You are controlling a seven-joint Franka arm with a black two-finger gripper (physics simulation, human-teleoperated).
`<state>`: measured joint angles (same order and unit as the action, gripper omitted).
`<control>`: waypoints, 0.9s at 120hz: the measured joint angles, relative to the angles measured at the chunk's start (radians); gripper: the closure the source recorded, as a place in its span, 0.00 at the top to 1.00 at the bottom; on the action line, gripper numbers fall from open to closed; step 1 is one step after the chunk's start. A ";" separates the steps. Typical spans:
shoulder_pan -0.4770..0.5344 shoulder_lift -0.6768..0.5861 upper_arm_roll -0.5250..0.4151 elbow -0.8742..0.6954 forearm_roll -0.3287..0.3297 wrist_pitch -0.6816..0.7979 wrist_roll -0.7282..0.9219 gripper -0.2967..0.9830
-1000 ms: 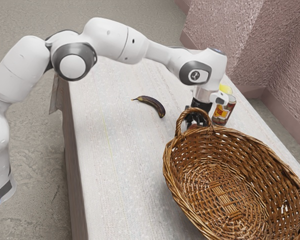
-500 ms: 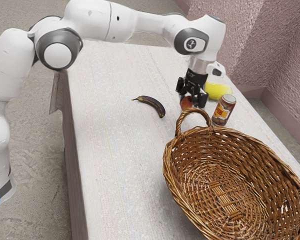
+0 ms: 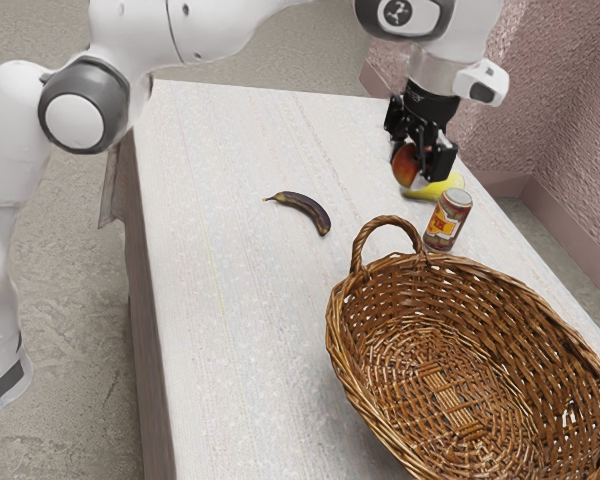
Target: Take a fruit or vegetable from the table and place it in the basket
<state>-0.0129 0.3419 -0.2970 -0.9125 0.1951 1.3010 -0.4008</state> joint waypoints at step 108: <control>0.051 0.002 -0.385 -0.159 0.255 0.162 -0.092 0.75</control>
<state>0.0380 0.3440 -0.6816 -1.0716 0.4504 1.4628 -0.4924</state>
